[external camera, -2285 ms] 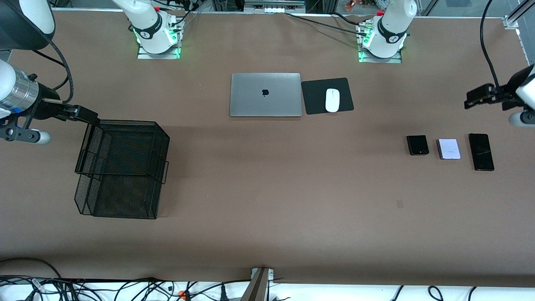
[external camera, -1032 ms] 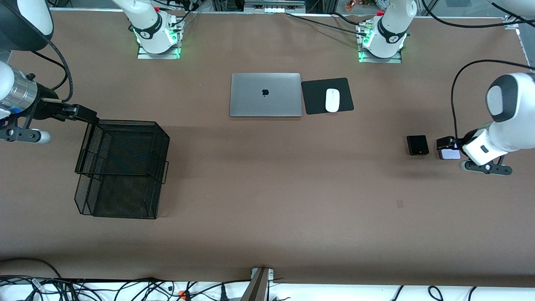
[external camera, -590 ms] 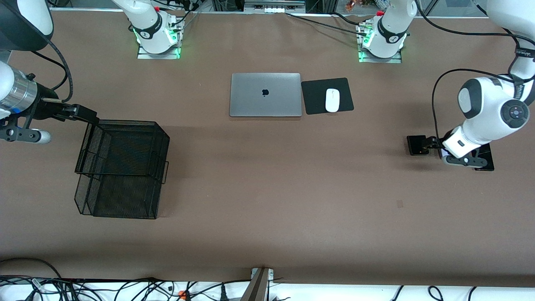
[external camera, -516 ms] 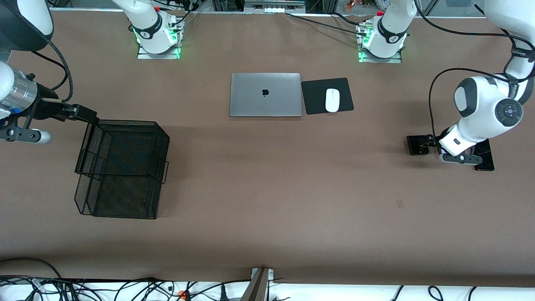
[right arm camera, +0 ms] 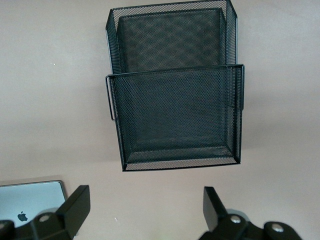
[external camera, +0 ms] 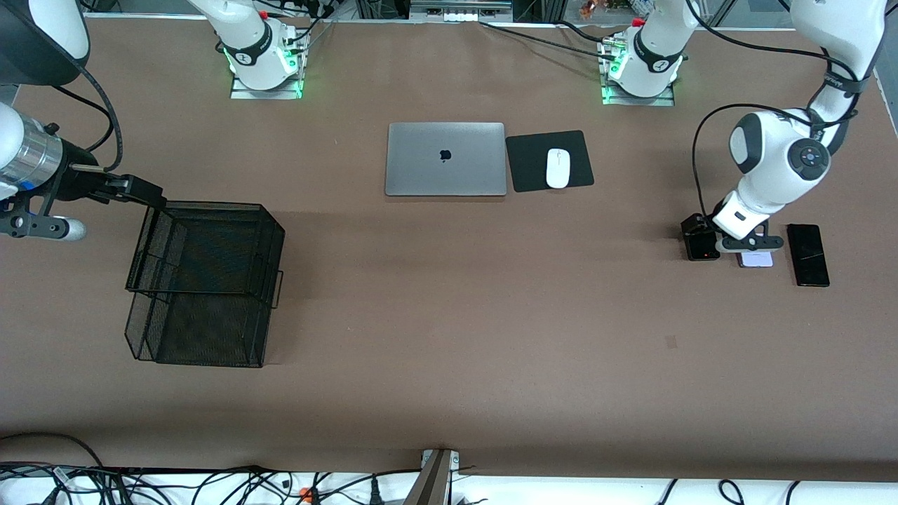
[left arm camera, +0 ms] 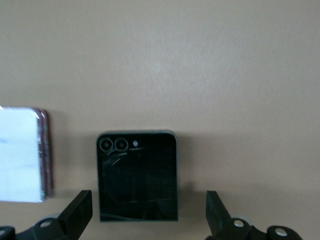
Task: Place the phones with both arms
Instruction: 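Lift the black flip phone with the left gripper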
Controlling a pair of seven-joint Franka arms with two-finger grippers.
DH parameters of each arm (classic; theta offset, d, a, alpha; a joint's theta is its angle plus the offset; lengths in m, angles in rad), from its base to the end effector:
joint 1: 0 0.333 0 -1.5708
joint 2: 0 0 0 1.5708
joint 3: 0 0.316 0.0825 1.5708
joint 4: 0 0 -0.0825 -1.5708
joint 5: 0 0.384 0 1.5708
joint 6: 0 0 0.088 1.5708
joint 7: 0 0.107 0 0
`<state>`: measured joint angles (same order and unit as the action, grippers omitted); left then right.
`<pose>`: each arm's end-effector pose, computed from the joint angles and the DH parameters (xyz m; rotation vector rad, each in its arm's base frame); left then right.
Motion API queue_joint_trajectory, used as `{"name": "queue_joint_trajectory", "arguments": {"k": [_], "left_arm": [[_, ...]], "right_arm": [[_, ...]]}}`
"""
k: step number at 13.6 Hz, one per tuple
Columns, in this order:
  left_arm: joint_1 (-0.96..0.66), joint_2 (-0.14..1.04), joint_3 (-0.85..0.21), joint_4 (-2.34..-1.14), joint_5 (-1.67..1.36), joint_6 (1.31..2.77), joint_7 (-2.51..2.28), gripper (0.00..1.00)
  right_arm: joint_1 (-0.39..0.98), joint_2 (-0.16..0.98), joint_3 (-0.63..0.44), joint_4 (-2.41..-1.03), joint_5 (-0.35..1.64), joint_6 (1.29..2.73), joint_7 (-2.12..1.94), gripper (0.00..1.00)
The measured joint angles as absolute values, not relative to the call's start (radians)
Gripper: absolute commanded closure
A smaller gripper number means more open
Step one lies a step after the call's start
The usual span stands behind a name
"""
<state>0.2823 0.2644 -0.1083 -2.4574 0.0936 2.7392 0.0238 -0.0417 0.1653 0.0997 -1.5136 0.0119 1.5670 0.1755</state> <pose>0.4777 0.0781 0.1948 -3.1284 -0.1071 -0.0298 0.5985 0.0316 0.5560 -3.1159 0.1849 0.1775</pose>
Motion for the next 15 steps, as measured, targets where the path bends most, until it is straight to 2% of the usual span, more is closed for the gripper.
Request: {"name": "queue_joint_trajectory", "arguments": {"k": [13, 14, 15], "left_arm": [[0.32, 0.382, -0.106, -2.463, 0.094, 2.93, -0.01, 0.0], [0.32, 0.382, -0.106, -2.462, 0.094, 2.93, -0.011, 0.11], [0.32, 0.382, -0.106, -2.462, 0.094, 2.93, -0.011, 0.36]], "right_arm": [[-0.042, 0.165, 0.1, -1.514, 0.012, 1.567, 0.175, 0.0], [-0.042, 0.165, 0.1, -1.514, 0.012, 1.567, 0.175, 0.0], [-0.042, 0.165, 0.1, -1.514, 0.012, 1.567, 0.175, 0.0]]}}
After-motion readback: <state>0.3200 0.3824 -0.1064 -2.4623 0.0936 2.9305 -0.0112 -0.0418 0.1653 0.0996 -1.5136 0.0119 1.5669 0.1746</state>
